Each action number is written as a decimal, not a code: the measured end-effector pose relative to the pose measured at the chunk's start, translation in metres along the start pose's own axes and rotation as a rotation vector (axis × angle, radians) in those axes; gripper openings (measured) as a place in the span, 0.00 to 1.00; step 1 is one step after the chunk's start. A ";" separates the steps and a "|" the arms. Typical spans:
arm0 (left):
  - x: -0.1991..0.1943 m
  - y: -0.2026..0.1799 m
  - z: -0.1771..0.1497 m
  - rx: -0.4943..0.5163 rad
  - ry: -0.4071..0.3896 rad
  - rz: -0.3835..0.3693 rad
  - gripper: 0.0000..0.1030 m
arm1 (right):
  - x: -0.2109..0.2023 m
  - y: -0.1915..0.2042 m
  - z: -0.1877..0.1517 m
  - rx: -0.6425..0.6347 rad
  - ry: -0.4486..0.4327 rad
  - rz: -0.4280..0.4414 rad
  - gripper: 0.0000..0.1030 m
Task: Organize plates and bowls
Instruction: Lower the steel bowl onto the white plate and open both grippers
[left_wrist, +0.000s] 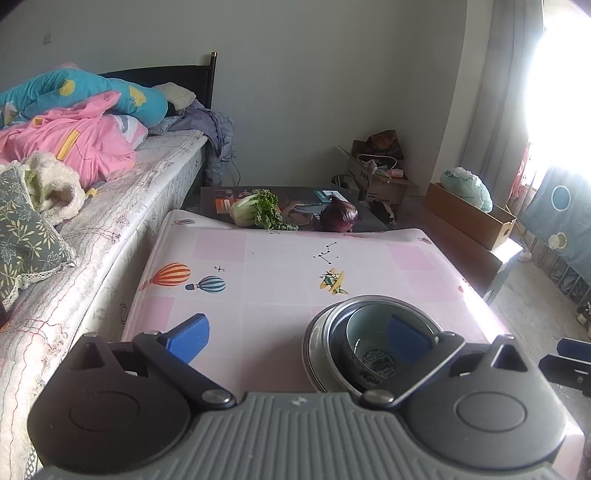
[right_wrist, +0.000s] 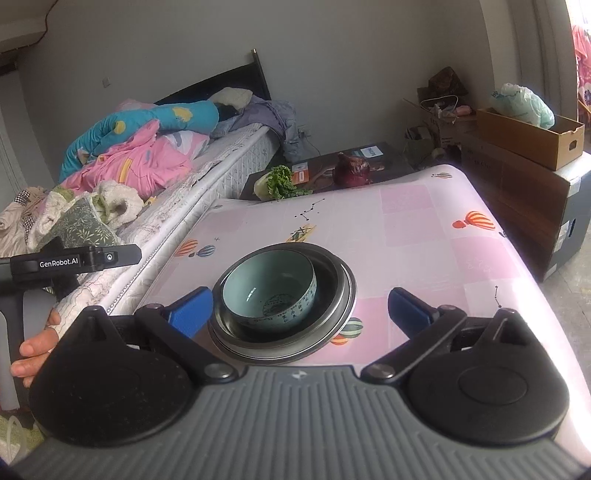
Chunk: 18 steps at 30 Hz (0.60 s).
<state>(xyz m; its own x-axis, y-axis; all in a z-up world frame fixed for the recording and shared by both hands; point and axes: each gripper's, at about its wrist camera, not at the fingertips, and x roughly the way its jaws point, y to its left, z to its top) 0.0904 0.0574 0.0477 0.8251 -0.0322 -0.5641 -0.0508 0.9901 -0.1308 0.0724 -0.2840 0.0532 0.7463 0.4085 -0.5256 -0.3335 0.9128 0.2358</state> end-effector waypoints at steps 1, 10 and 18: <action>-0.002 0.000 0.000 -0.006 0.000 0.001 1.00 | -0.003 0.002 -0.001 -0.010 -0.006 -0.012 0.99; -0.016 -0.005 -0.002 0.005 -0.023 0.075 1.00 | -0.013 0.014 -0.004 -0.055 -0.036 -0.083 0.99; -0.023 -0.006 -0.002 0.013 -0.022 0.118 1.00 | -0.006 0.034 -0.008 -0.100 -0.030 -0.105 0.99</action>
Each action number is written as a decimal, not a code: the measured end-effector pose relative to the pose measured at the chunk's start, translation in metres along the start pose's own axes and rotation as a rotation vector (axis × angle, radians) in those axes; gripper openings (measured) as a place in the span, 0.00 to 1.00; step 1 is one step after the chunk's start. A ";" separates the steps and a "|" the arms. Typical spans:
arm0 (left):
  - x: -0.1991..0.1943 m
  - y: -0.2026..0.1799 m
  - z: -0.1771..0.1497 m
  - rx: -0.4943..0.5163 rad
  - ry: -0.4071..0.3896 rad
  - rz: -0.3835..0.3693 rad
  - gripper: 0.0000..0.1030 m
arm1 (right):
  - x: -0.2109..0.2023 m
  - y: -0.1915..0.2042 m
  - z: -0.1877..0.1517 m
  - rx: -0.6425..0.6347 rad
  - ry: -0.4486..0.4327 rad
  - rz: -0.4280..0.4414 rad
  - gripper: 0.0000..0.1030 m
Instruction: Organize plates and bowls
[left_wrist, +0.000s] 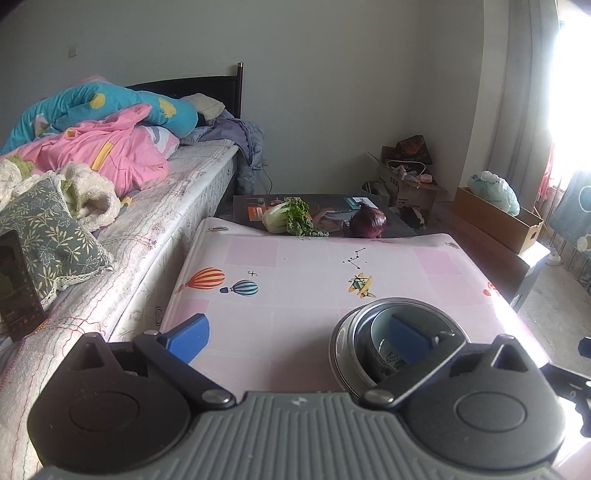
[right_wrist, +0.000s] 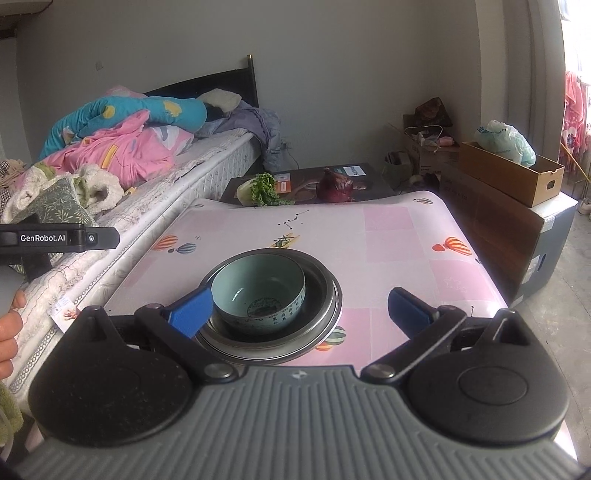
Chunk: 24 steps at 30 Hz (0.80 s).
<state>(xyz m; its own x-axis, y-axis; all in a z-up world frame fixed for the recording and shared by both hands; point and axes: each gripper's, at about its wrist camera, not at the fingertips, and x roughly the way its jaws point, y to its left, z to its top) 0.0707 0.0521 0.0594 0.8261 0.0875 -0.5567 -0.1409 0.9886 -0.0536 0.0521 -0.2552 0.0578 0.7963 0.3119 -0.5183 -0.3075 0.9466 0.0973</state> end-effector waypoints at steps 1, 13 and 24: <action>-0.001 0.000 0.000 0.007 -0.002 0.003 1.00 | 0.000 0.002 0.000 -0.005 -0.001 -0.003 0.99; 0.008 0.000 -0.006 0.049 0.029 0.021 1.00 | 0.010 0.013 0.001 -0.035 0.011 -0.027 0.99; 0.010 0.005 -0.003 0.022 0.088 0.040 1.00 | 0.054 -0.007 -0.007 -0.017 0.122 -0.344 0.99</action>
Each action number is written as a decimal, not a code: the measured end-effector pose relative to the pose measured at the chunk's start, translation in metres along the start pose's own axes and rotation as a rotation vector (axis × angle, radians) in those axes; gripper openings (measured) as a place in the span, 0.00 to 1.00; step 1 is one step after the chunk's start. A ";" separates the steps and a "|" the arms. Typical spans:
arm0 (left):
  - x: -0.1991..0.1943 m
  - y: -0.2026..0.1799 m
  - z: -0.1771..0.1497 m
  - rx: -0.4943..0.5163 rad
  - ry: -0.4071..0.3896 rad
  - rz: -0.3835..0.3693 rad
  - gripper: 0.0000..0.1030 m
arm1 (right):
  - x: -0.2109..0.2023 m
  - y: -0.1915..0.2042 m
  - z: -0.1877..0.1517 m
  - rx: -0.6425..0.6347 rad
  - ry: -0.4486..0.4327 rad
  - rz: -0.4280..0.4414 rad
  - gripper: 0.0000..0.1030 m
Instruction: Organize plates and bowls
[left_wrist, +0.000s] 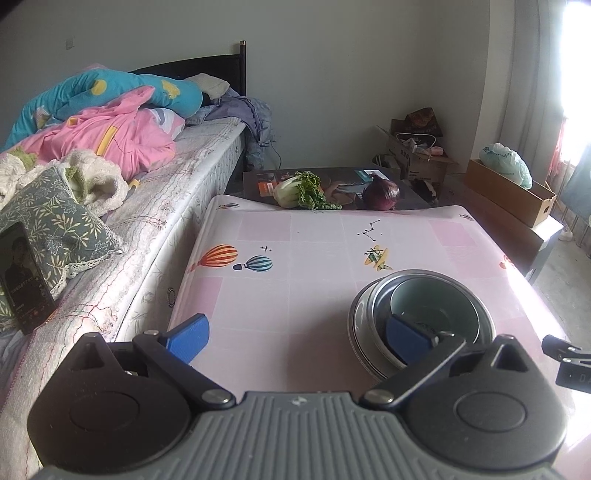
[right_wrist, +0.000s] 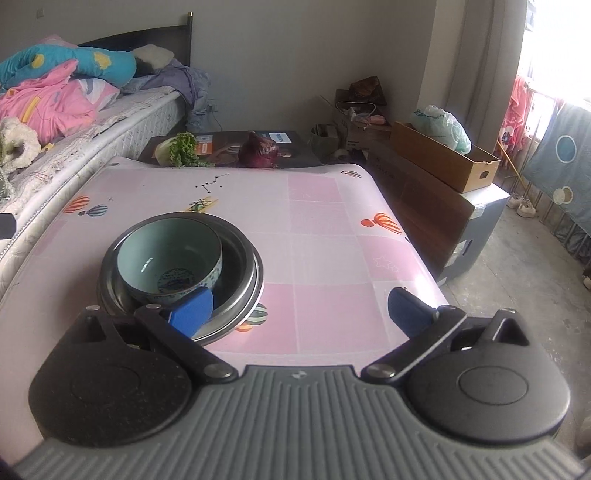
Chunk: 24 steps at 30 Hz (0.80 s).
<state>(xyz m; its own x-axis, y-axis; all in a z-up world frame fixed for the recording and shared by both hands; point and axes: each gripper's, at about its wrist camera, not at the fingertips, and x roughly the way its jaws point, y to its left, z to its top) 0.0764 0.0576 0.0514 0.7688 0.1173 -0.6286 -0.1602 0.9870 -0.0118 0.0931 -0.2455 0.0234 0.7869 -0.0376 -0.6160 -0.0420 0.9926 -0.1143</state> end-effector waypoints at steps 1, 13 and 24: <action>-0.002 0.001 0.001 -0.005 -0.003 -0.004 1.00 | 0.003 -0.002 -0.001 0.015 0.003 -0.016 0.99; -0.006 -0.040 -0.022 0.029 0.055 -0.055 1.00 | 0.026 0.021 -0.007 0.028 0.070 -0.005 0.99; 0.012 -0.030 -0.021 -0.009 0.135 0.023 1.00 | -0.004 0.036 -0.004 -0.007 0.030 0.084 0.99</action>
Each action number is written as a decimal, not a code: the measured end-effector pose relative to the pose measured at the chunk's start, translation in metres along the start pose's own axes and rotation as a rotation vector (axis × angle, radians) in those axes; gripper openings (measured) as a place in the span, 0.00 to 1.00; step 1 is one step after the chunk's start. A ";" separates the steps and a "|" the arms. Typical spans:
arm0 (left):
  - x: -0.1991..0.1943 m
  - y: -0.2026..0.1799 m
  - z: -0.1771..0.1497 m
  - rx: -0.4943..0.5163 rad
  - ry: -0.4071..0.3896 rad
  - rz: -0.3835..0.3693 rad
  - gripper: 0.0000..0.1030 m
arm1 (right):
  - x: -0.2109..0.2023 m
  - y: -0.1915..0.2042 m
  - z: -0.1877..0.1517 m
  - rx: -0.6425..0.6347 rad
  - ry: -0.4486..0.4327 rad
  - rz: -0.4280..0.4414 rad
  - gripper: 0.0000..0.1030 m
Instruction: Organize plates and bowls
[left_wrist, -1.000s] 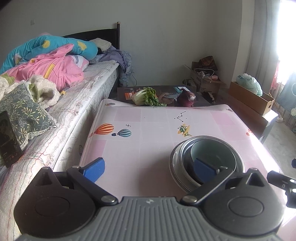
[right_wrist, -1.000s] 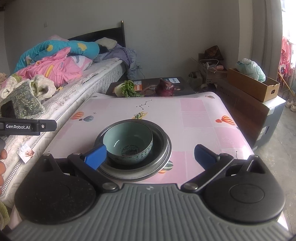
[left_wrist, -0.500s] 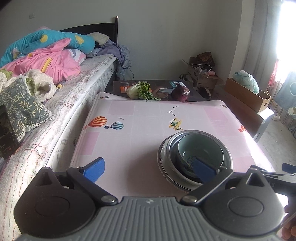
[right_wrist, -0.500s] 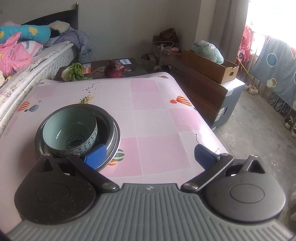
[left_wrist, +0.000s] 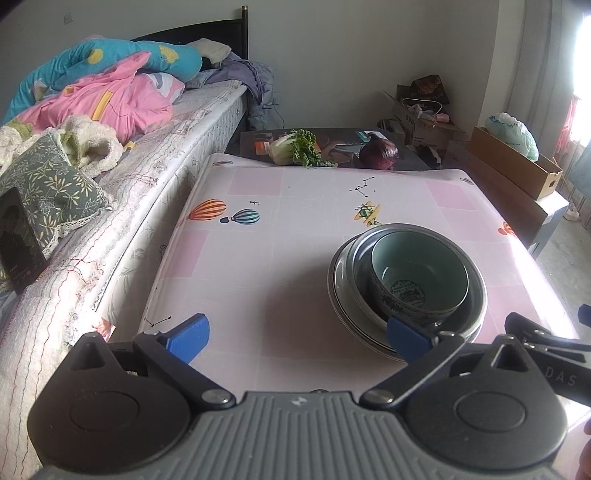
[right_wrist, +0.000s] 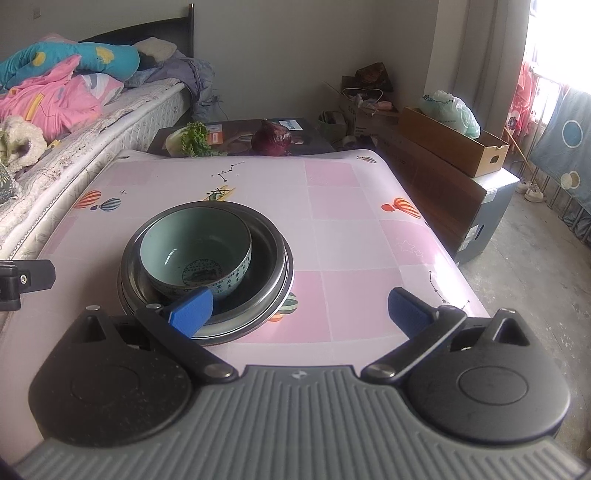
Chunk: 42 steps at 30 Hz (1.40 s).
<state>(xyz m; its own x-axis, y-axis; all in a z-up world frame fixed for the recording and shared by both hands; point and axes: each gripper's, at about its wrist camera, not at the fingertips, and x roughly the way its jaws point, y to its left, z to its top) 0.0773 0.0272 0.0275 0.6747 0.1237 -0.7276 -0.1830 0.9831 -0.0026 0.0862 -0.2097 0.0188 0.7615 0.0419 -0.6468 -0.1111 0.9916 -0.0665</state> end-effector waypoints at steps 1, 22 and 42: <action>0.002 0.000 0.000 0.002 0.008 0.003 1.00 | -0.002 0.001 0.001 0.000 0.000 0.006 0.99; 0.010 -0.006 -0.002 0.026 0.070 0.013 1.00 | -0.015 0.005 0.005 0.005 0.023 0.044 0.99; 0.016 -0.005 -0.004 0.021 0.108 -0.002 1.00 | -0.008 0.008 0.002 -0.013 0.041 0.022 0.99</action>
<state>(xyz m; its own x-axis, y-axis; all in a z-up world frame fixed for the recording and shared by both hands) 0.0864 0.0236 0.0129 0.5938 0.1072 -0.7974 -0.1657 0.9861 0.0092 0.0804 -0.2017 0.0252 0.7323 0.0581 -0.6785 -0.1361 0.9887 -0.0622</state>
